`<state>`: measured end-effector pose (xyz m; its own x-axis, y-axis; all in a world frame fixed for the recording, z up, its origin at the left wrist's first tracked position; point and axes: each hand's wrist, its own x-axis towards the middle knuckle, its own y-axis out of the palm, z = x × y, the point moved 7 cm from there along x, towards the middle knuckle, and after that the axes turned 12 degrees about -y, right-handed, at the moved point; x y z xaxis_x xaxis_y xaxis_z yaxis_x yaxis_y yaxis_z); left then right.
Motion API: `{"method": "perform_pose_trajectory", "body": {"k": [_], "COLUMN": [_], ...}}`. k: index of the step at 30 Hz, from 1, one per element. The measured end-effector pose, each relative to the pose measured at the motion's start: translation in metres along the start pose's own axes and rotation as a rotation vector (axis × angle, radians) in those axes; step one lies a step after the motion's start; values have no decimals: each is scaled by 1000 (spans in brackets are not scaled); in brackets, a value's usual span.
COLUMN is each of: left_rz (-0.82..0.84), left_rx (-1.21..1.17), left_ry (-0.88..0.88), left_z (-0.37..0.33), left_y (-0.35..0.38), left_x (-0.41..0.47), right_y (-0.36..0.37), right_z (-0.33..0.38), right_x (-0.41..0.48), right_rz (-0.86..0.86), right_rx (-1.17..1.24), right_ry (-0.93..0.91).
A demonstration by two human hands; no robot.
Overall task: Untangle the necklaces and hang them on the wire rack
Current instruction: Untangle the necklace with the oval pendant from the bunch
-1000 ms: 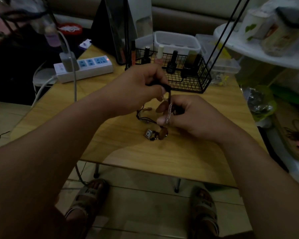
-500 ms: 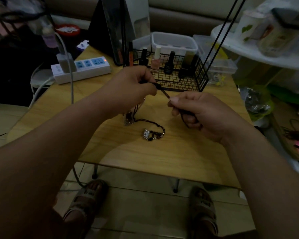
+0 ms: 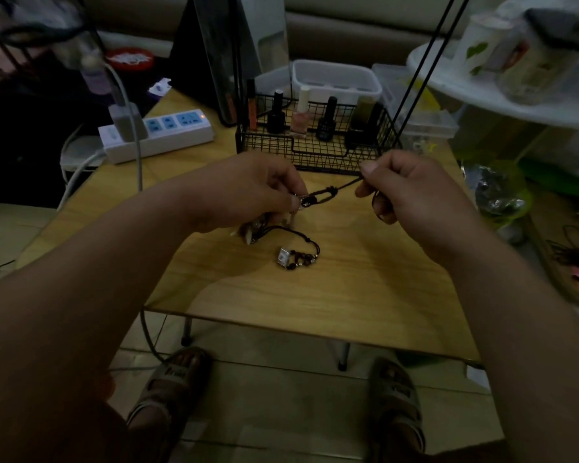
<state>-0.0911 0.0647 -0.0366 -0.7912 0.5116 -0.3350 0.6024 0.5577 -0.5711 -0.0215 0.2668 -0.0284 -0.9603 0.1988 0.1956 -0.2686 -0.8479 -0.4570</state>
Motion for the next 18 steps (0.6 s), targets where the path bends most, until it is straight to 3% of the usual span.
{"method": "perform_pose_trajectory", "body": {"k": [3,8,14,18], "left_rz": [-31,59,50,-96], "left_rx": [-33,-186,-192,-70], "left_ry": [17,46,103,157], "left_z": [-1,-7,-11,-11], "left_y": [-3,1,2,-6], "left_x": [0,-6,-7,-6], "right_y": [-1,11,47,45], "right_z": [-5,-8,9,7], "right_x": [0,-3,-10,-7], "right_rz": [-8,117,332,282], "right_rx": [-45,-158,117,106], "right_ry": [50,94,-9,-11]}}
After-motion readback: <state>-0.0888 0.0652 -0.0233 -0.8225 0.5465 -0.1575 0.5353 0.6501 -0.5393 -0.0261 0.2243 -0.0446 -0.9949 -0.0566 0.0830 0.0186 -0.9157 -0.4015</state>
